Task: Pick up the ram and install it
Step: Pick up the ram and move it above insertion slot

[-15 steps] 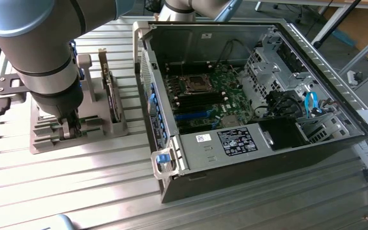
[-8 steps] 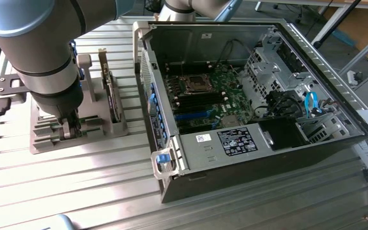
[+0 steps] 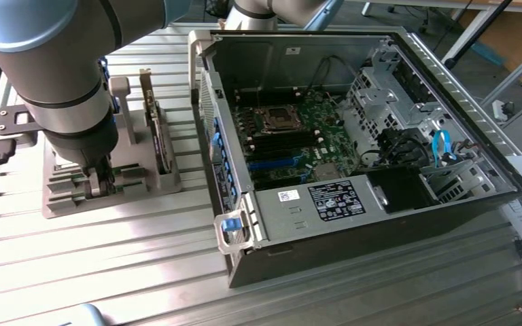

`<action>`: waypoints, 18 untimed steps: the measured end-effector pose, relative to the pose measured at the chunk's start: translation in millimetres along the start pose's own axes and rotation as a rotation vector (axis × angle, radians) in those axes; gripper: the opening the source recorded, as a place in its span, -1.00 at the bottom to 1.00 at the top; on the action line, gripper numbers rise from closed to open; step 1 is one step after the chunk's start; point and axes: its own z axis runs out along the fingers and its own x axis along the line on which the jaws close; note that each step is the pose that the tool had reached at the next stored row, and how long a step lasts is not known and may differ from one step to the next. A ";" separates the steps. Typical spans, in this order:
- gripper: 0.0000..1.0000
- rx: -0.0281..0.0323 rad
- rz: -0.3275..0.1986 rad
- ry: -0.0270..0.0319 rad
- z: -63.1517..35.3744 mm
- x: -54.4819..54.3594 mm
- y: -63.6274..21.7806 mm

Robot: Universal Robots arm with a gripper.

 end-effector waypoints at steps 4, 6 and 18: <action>-0.50 -0.0001 0.000 0.0001 -0.1 0.1 -1.5; -0.50 -0.0001 0.000 0.0001 -0.1 0.2 -2.2; -0.50 0.0001 0.006 0.0000 -0.1 0.3 -3.1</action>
